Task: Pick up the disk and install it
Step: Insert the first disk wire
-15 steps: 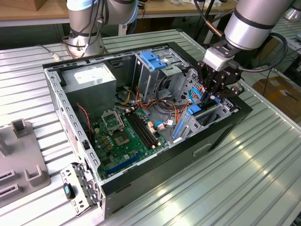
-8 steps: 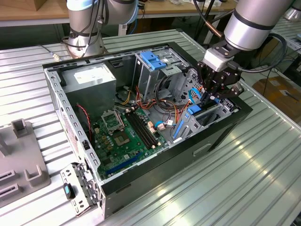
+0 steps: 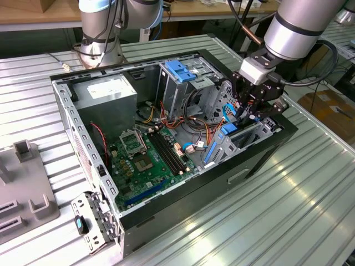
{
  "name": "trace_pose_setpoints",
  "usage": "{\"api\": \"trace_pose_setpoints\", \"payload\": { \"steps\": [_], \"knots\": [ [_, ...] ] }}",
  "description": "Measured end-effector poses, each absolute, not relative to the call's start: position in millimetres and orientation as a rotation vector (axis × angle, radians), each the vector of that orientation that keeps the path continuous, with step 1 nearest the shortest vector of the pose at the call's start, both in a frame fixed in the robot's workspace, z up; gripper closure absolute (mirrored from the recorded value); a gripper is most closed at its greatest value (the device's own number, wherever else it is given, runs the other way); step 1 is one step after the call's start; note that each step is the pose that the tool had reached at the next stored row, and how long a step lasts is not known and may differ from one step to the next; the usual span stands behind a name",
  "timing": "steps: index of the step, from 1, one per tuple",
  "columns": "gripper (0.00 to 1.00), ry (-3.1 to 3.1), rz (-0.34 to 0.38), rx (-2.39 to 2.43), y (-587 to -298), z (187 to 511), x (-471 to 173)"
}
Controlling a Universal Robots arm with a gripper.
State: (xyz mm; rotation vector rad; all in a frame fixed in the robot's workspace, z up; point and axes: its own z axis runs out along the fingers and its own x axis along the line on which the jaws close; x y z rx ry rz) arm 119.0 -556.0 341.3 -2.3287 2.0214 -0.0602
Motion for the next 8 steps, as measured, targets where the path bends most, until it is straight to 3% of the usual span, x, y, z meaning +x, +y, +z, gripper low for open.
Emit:
{"api": "trace_pose_setpoints", "payload": {
  "steps": [1,8],
  "knots": [
    [0.70,2.021,-0.060,-2.329,-556.0,341.3,119.0],
    [0.70,2.022,-0.061,-2.329,-555.9,349.9,119.0]
  ]
}}
